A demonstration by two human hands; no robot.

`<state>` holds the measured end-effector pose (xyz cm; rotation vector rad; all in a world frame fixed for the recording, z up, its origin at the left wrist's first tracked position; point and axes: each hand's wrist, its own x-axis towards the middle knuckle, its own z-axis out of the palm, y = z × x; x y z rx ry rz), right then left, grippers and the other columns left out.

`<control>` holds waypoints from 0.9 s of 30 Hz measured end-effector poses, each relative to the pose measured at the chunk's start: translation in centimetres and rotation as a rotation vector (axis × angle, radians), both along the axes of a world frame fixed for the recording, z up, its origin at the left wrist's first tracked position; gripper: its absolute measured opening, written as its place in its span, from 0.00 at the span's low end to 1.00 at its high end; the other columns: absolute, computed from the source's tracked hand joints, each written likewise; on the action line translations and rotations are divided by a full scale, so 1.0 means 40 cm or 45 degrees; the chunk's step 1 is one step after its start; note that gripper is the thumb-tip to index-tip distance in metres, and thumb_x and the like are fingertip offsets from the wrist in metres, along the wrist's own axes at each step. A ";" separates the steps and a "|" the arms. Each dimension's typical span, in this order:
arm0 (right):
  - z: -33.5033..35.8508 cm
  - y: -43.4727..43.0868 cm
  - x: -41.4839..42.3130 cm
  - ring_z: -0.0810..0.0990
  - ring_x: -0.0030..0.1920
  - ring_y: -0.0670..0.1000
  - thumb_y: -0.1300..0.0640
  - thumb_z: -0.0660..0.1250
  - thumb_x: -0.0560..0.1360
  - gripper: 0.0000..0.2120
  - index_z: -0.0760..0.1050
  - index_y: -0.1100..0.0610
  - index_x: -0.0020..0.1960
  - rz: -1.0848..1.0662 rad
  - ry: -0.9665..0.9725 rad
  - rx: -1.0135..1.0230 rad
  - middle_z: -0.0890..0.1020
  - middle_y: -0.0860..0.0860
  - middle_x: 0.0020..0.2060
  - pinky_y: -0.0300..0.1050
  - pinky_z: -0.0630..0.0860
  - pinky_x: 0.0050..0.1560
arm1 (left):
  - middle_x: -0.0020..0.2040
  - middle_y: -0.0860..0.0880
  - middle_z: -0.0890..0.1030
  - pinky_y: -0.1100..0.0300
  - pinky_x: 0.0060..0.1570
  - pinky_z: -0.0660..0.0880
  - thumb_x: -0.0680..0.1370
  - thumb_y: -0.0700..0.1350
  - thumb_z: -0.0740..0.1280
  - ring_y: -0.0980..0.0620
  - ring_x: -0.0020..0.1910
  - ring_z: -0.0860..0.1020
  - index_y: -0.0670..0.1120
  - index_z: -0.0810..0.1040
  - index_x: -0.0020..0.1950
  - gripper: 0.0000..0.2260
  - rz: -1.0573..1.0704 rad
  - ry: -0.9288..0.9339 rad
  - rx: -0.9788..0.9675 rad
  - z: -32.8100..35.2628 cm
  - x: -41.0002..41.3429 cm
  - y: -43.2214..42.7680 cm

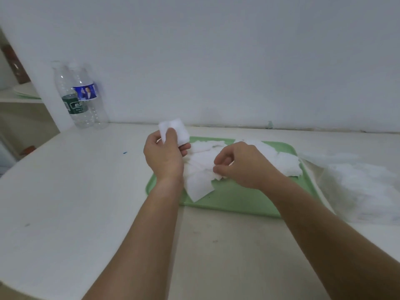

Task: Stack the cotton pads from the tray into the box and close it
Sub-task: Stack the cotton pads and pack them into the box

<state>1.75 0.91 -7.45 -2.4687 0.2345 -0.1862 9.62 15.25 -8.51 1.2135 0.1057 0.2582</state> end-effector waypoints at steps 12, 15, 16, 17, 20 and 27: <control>-0.080 0.036 0.057 0.74 0.40 0.41 0.51 0.74 0.72 0.07 0.75 0.46 0.44 0.280 -0.078 -0.110 0.76 0.42 0.43 0.37 0.68 0.42 | 0.46 0.42 0.83 0.62 0.29 0.76 0.79 0.42 0.66 0.51 0.31 0.84 0.43 0.77 0.49 0.04 0.032 -0.012 0.098 -0.005 0.012 -0.002; -0.078 0.016 0.054 0.79 0.36 0.42 0.56 0.73 0.71 0.06 0.77 0.49 0.39 0.243 -0.159 0.257 0.82 0.44 0.37 0.35 0.73 0.40 | 0.43 0.45 0.82 0.62 0.30 0.77 0.79 0.42 0.66 0.51 0.31 0.84 0.43 0.77 0.48 0.03 0.018 -0.024 0.123 -0.003 0.006 -0.007; -0.075 0.012 0.051 0.79 0.35 0.45 0.58 0.73 0.71 0.06 0.77 0.51 0.38 0.209 -0.196 0.431 0.83 0.47 0.35 0.39 0.75 0.41 | 0.43 0.46 0.82 0.62 0.30 0.77 0.79 0.43 0.67 0.51 0.32 0.84 0.44 0.77 0.48 0.03 0.003 -0.023 0.132 -0.002 0.002 -0.005; -0.067 0.003 0.049 0.79 0.36 0.48 0.59 0.72 0.71 0.05 0.78 0.52 0.39 0.174 -0.238 0.598 0.82 0.50 0.35 0.44 0.76 0.42 | 0.42 0.47 0.82 0.62 0.30 0.77 0.79 0.43 0.67 0.51 0.32 0.84 0.44 0.78 0.47 0.03 -0.013 -0.021 0.137 0.003 0.001 -0.005; -0.039 -0.041 0.053 0.80 0.41 0.51 0.65 0.70 0.75 0.05 0.77 0.56 0.43 0.088 -0.320 1.009 0.81 0.56 0.40 0.51 0.81 0.46 | 0.41 0.49 0.81 0.62 0.31 0.77 0.79 0.43 0.67 0.53 0.32 0.83 0.44 0.79 0.46 0.04 -0.117 -0.001 0.160 0.032 0.010 -0.024; -0.020 -0.113 0.064 0.82 0.43 0.50 0.63 0.68 0.78 0.05 0.79 0.57 0.52 -0.120 -0.480 1.452 0.86 0.50 0.44 0.45 0.78 0.43 | 0.39 0.52 0.82 0.60 0.32 0.79 0.79 0.42 0.69 0.54 0.35 0.83 0.44 0.81 0.51 0.02 -0.357 -0.137 0.416 0.056 0.021 -0.073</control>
